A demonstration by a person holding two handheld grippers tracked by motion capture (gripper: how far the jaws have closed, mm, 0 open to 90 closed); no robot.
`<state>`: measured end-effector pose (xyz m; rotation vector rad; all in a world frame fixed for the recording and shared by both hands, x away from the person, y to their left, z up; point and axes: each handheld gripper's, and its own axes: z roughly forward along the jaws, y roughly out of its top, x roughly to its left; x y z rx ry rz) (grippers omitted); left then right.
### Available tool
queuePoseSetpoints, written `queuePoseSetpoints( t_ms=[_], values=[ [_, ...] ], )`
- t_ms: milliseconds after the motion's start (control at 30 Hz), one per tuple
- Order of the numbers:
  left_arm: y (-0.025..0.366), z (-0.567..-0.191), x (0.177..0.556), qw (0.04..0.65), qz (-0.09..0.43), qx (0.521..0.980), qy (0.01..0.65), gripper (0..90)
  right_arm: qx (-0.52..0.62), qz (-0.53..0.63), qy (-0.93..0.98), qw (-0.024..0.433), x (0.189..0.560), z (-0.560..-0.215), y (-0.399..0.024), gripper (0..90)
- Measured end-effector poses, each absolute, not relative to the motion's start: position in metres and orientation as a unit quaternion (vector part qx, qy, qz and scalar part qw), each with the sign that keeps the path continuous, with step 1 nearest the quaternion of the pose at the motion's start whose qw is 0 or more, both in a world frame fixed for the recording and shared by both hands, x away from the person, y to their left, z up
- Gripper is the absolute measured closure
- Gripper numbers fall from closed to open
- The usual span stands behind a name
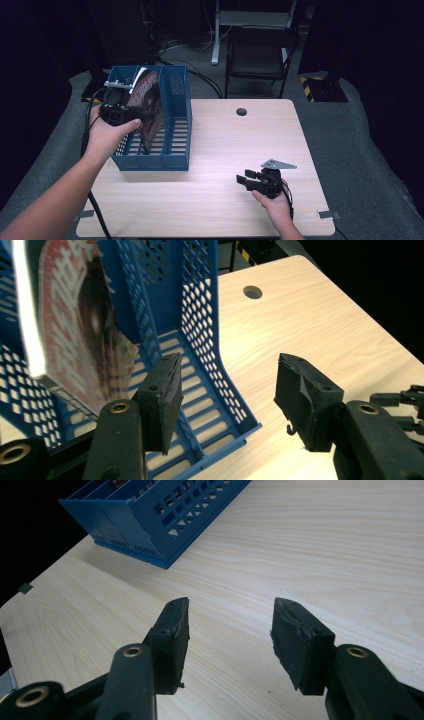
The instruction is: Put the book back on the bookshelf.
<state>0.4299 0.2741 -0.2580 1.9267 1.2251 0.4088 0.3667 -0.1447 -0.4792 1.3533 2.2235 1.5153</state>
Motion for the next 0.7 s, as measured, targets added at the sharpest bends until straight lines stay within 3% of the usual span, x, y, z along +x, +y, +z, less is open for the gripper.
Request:
queuePoseSetpoints(
  t_ms=[700],
  values=[
    [0.238, -0.289, 0.413, 0.398, 0.117, 0.809, 0.416, 44.2, 0.450, 0.503, 0.734, 0.066, 0.366, -0.476, -0.145, 48.8]
  ],
)
